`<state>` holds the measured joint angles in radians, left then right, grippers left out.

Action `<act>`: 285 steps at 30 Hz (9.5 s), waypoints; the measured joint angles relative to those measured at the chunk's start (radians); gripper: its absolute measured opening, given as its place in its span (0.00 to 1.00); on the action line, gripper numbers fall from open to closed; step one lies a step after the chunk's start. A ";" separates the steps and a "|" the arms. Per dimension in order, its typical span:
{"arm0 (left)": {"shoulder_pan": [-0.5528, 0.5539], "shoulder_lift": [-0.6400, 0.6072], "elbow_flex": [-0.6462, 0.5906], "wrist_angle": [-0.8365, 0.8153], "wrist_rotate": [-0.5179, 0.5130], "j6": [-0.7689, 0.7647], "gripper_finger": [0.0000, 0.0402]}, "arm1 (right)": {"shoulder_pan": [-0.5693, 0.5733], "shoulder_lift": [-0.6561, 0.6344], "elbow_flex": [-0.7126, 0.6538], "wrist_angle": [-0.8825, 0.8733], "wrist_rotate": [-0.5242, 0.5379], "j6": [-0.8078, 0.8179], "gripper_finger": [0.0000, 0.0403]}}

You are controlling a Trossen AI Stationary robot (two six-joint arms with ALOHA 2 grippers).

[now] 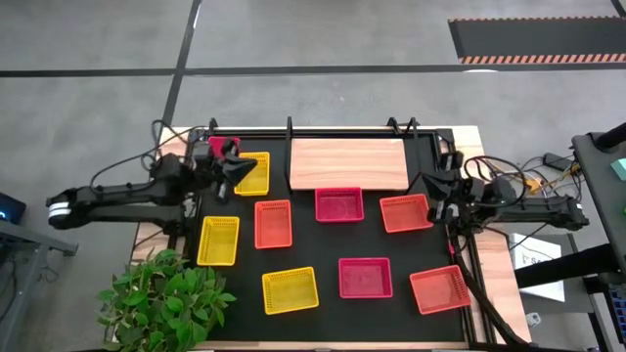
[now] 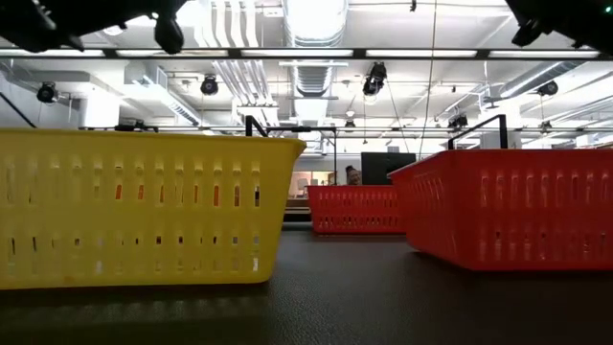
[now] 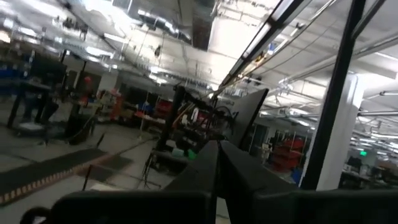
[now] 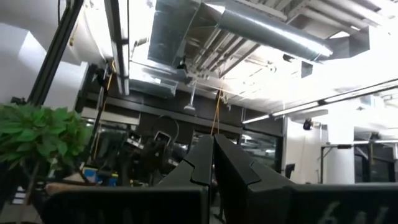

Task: Stack baskets on shelf by color
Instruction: Put the top left orange basket on the shelf

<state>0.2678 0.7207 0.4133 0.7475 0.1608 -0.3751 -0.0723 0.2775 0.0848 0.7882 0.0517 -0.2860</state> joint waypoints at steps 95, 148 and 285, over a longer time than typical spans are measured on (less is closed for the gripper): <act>-0.564 0.755 0.848 -1.663 -0.011 -0.119 0.06 | 0.000 0.018 0.159 -0.485 -0.051 0.096 0.29; -0.563 0.909 0.595 -1.438 -0.305 0.075 0.03 | 0.000 0.019 0.159 -0.522 -0.050 0.112 0.37; -0.190 1.099 1.038 -1.143 -0.396 0.610 0.00 | 0.000 0.019 0.159 -0.546 -0.024 0.144 0.37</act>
<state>0.0776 1.8195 1.4510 -0.3958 -0.2356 0.2345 -0.0727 0.2962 0.2436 0.2427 0.0280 -0.1421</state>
